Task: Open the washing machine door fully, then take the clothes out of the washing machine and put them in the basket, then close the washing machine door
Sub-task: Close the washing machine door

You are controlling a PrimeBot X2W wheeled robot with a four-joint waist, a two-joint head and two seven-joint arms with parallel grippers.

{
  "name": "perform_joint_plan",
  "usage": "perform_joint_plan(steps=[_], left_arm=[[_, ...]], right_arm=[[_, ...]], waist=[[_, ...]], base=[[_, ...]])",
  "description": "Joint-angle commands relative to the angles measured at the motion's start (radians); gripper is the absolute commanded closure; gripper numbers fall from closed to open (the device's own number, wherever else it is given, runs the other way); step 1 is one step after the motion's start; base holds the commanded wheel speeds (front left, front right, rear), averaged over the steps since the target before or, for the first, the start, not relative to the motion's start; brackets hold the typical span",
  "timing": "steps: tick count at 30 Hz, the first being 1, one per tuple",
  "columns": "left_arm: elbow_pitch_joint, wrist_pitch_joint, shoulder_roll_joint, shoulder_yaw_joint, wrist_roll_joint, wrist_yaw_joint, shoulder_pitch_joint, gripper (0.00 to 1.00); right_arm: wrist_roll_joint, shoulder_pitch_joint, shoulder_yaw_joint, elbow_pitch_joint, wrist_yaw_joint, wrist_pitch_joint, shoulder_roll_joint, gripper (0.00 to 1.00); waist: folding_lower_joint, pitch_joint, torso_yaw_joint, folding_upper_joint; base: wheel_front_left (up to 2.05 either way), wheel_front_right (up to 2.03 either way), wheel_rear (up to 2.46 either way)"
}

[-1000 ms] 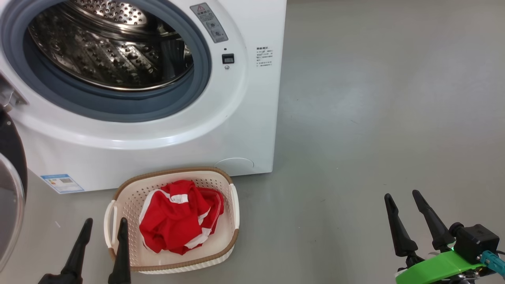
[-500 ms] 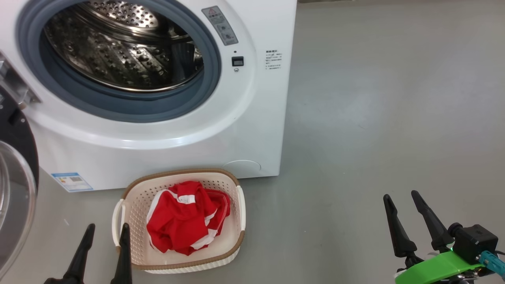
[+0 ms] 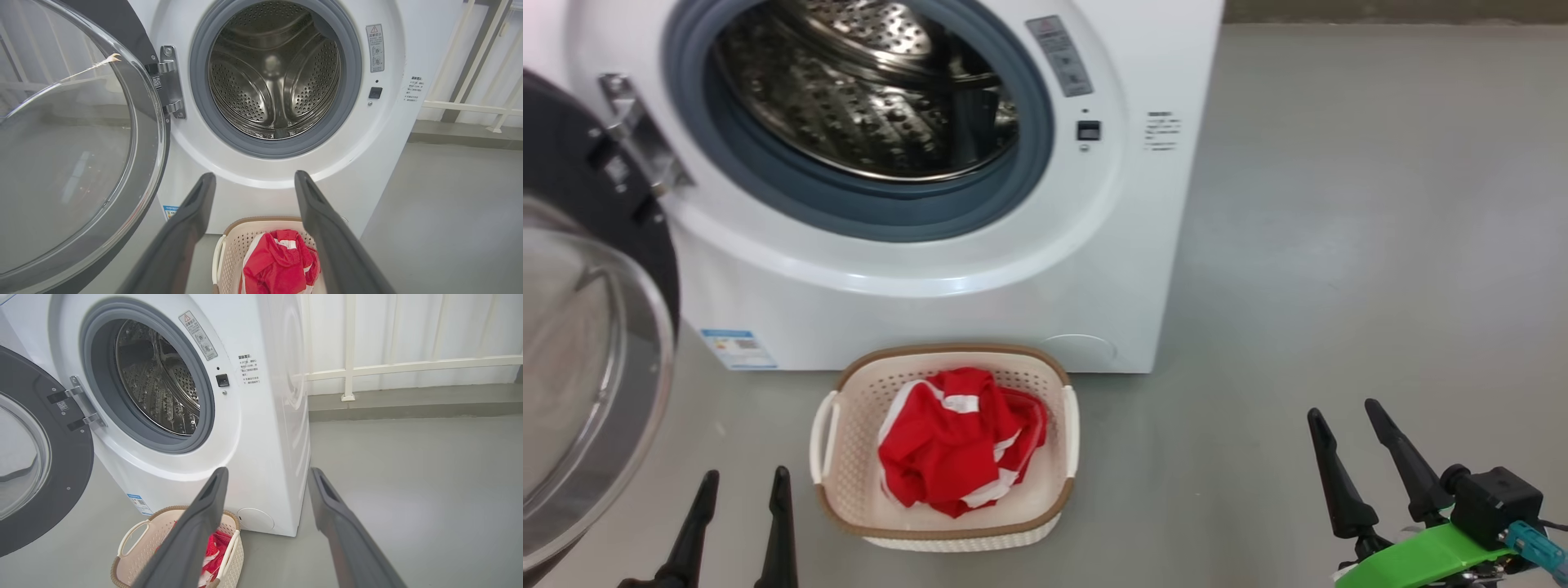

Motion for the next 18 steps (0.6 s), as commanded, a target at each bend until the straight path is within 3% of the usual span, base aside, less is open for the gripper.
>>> perform_joint_plan(steps=[1,18], left_arm=[[-0.018,-0.006,0.005,0.025,-0.014,0.009,0.002,0.00],[0.007,-0.006,0.005,-0.012,-0.059,0.038,0.023,0.00]], right_arm=[[-0.004,-0.002,0.030,-0.020,0.006,-0.006,-0.019,0.00],[0.000,0.009,0.064,-0.015,0.006,-0.006,-0.030,0.00]], waist=[[0.0000,-0.005,0.048,-0.0001],[0.0000,-0.032,0.317,-0.0001]], base=[[0.00,0.00,0.00],[0.00,0.00,0.00]])
